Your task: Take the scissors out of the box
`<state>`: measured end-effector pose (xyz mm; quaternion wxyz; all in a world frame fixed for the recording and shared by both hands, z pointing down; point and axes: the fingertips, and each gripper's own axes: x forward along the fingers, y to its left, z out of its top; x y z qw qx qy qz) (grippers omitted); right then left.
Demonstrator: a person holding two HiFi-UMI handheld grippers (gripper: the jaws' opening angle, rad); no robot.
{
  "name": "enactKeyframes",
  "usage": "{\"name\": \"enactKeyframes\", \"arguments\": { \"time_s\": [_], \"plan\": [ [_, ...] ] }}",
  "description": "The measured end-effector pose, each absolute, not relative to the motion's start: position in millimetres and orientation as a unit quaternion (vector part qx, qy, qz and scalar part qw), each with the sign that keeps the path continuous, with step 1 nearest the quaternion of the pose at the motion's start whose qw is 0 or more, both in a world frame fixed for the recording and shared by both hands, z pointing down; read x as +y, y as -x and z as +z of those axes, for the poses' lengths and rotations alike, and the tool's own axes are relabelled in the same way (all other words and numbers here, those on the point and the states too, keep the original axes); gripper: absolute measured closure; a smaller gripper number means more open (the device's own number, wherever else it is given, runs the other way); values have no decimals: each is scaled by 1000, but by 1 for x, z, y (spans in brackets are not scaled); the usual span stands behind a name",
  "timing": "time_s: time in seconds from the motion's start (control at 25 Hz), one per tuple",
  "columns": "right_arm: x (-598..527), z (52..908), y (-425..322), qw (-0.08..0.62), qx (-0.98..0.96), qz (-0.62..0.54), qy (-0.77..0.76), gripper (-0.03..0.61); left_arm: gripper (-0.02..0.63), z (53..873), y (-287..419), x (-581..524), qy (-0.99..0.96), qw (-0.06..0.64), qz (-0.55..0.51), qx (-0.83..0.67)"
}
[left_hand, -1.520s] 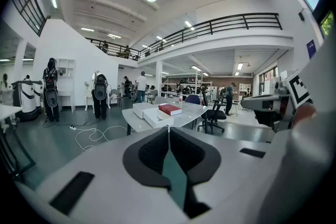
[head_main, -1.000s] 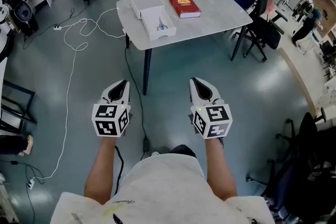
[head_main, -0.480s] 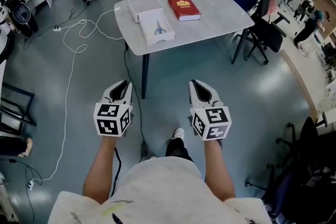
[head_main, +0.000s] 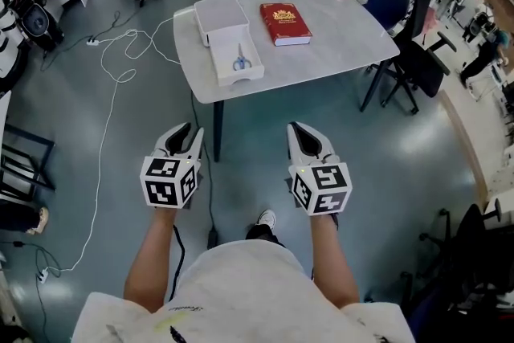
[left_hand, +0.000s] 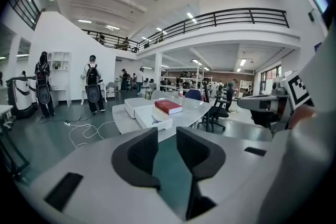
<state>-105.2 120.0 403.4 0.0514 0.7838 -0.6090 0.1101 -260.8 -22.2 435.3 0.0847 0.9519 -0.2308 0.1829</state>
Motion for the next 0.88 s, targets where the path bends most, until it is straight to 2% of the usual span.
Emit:
{"name": "enactKeyframes", "arguments": {
  "time_s": [0.56, 0.88],
  "plan": [
    [94, 399, 16, 50, -652, 108, -749, 572, 528, 438, 168, -37, -942, 113, 185, -257],
    [85, 400, -14, 47, -668, 102, -736, 572, 528, 437, 134, -37, -942, 105, 184, -261]
  ]
}}
